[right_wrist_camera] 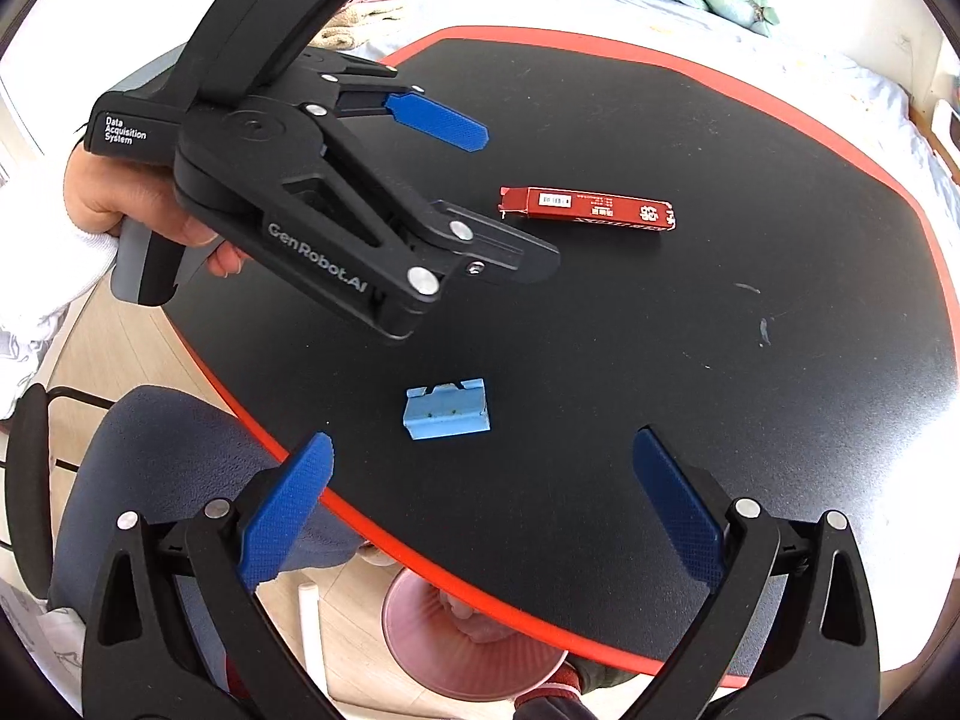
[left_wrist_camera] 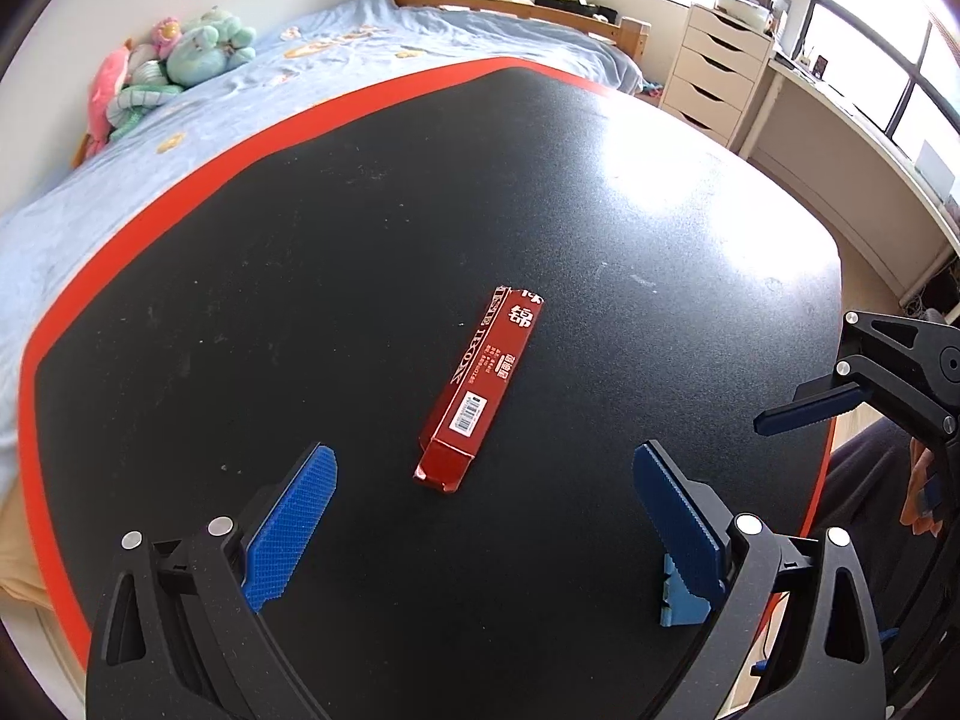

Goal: Collect trash
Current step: 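Grasp the red pencil case with the left gripper while the right gripper grasps the blue block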

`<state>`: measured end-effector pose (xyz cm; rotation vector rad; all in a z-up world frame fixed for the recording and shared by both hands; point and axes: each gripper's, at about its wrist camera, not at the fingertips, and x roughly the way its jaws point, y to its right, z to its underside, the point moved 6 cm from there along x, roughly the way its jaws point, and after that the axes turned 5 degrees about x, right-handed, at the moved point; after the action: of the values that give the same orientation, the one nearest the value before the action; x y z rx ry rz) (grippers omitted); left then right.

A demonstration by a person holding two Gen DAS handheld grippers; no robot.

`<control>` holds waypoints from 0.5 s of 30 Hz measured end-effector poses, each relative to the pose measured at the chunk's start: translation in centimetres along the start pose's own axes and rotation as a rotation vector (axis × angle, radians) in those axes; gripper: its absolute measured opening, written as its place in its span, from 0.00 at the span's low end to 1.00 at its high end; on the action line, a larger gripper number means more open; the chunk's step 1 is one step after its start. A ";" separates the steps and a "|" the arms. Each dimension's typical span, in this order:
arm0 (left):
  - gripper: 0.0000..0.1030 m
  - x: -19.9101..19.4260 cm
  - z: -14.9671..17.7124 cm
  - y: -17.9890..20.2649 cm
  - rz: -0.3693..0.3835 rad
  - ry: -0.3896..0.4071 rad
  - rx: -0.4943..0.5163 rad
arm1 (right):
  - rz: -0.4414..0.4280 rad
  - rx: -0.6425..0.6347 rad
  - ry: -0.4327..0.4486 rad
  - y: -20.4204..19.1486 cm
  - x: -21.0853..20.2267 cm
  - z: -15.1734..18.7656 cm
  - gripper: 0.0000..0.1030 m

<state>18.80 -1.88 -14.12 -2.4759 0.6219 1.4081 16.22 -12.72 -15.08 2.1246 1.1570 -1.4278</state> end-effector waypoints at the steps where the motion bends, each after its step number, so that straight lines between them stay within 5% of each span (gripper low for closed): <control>1: 0.92 0.3 -0.1 0.0 0.004 0.000 0.006 | 0.000 -0.004 0.000 0.0 0.2 0.0 0.95; 8: 0.92 1.9 -0.4 -0.3 0.002 0.002 0.026 | 0.009 -0.010 -0.006 0.5 1.3 -0.1 0.85; 11: 0.80 2.1 -0.4 -0.4 -0.014 0.003 0.027 | 0.025 -0.022 0.006 0.5 1.3 -0.1 0.80; 15: 0.62 1.9 -0.6 -0.6 -0.054 0.012 0.019 | 0.063 -0.052 0.026 0.3 1.0 -0.2 0.56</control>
<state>20.40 -2.05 -15.50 -2.4695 0.5633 1.3620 16.77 -12.36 -15.92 2.1308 1.1148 -1.3318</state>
